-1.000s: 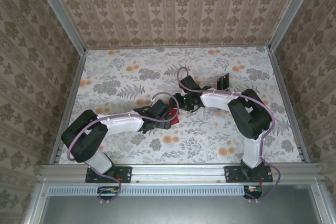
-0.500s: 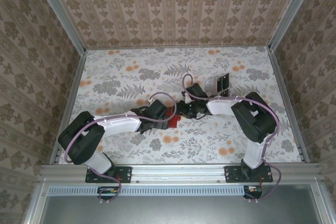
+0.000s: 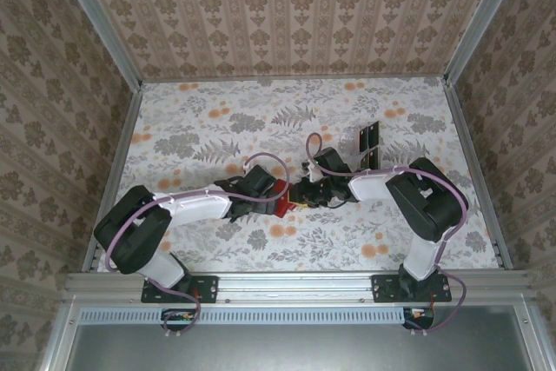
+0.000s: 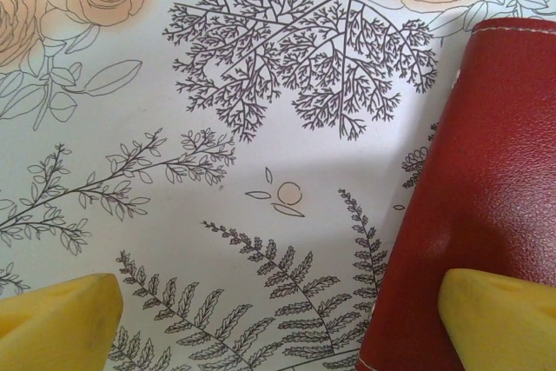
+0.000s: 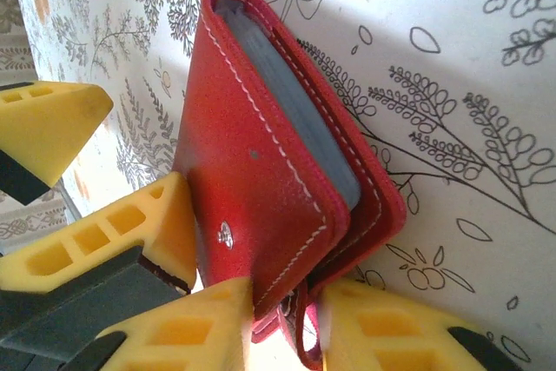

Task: Put the credit cards into the card holder
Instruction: Rotate the card holder at the center of the table.

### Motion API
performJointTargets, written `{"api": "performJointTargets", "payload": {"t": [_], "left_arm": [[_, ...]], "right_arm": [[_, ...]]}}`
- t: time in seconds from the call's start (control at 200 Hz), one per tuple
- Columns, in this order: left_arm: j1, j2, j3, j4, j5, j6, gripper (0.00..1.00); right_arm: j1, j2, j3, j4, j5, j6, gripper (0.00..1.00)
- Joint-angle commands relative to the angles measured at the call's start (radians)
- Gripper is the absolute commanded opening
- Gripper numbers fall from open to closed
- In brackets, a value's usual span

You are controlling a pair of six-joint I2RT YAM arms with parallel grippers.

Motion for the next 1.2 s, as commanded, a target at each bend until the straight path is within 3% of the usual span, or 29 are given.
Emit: {"api": "performJointTargets", "payload": {"t": [0.0,0.18,0.45,0.515,0.7,0.92,1.195], "left_arm": [[0.006,0.027,-0.045,-0.083,0.010,0.025,1.00],[0.004,0.031,-0.051,-0.079,0.011,0.021,1.00],[0.003,0.043,-0.053,-0.080,0.015,0.019,1.00],[0.003,0.045,-0.055,-0.080,0.014,0.017,1.00],[0.004,0.045,-0.061,-0.079,0.012,0.015,1.00],[0.001,0.052,-0.059,-0.078,0.011,0.014,1.00],[-0.002,0.065,-0.050,-0.081,0.012,0.011,1.00]], "right_arm": [[0.018,0.028,-0.006,0.036,-0.082,-0.008,0.18],[0.010,0.035,-0.027,0.038,-0.092,-0.030,0.00],[-0.027,-0.004,-0.061,0.034,-0.116,-0.098,0.00],[-0.034,-0.006,-0.064,0.030,-0.124,-0.114,0.14],[-0.043,0.000,-0.083,0.059,-0.157,-0.117,0.16],[-0.042,-0.002,-0.110,0.112,-0.205,-0.118,0.15],[-0.045,-0.023,-0.116,0.085,-0.224,-0.152,0.00]]}}
